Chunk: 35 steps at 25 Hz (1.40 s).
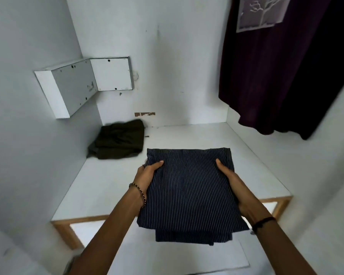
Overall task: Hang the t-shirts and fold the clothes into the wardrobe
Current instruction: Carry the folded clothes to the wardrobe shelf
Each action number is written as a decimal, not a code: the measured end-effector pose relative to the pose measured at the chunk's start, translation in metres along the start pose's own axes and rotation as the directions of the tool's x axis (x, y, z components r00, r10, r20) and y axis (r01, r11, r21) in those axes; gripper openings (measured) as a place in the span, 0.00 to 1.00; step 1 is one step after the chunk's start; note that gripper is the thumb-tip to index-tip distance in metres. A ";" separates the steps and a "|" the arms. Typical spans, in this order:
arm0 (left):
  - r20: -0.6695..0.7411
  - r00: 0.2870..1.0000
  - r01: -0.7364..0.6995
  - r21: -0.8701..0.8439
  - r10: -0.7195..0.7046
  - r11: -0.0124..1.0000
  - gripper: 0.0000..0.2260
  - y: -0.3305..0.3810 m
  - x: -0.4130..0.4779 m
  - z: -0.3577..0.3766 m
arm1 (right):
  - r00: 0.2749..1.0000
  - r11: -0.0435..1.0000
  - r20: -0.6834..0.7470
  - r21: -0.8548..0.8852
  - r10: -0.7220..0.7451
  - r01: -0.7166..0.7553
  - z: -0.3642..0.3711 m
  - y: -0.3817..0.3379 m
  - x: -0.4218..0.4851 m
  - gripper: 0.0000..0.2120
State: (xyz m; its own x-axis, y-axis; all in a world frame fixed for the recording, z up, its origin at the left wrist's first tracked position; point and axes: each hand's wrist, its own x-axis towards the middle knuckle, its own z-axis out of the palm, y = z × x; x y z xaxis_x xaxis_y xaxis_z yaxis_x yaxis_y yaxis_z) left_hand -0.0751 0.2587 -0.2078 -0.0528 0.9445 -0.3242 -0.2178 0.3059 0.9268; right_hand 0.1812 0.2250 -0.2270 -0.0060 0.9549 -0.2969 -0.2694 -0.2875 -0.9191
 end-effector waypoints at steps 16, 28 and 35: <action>-0.033 0.998 -0.050 0.022 0.051 0.999 0.24 0.077 0.174 0.008 | 0.996 0.999 0.084 -0.018 0.040 -0.039 0.029 -0.084 0.179 0.17; -0.160 0.955 -0.147 0.470 0.248 0.870 0.13 0.104 0.241 0.004 | 1.000 0.981 0.007 -0.196 -0.010 0.012 0.042 -0.088 0.284 0.20; -0.135 0.935 -0.107 0.772 0.327 0.627 0.26 0.100 0.251 -0.021 | 0.996 0.849 -0.039 -0.526 -0.081 0.048 0.058 -0.081 0.304 0.27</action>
State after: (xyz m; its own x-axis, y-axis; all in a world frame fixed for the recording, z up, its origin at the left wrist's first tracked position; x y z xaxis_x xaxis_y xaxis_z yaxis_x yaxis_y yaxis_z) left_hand -0.1302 0.5241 -0.2005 -0.2520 0.9674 -0.0262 0.6215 0.1825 0.7619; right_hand 0.1455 0.5425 -0.2282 0.0531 0.9714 -0.2316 0.2778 -0.2371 -0.9309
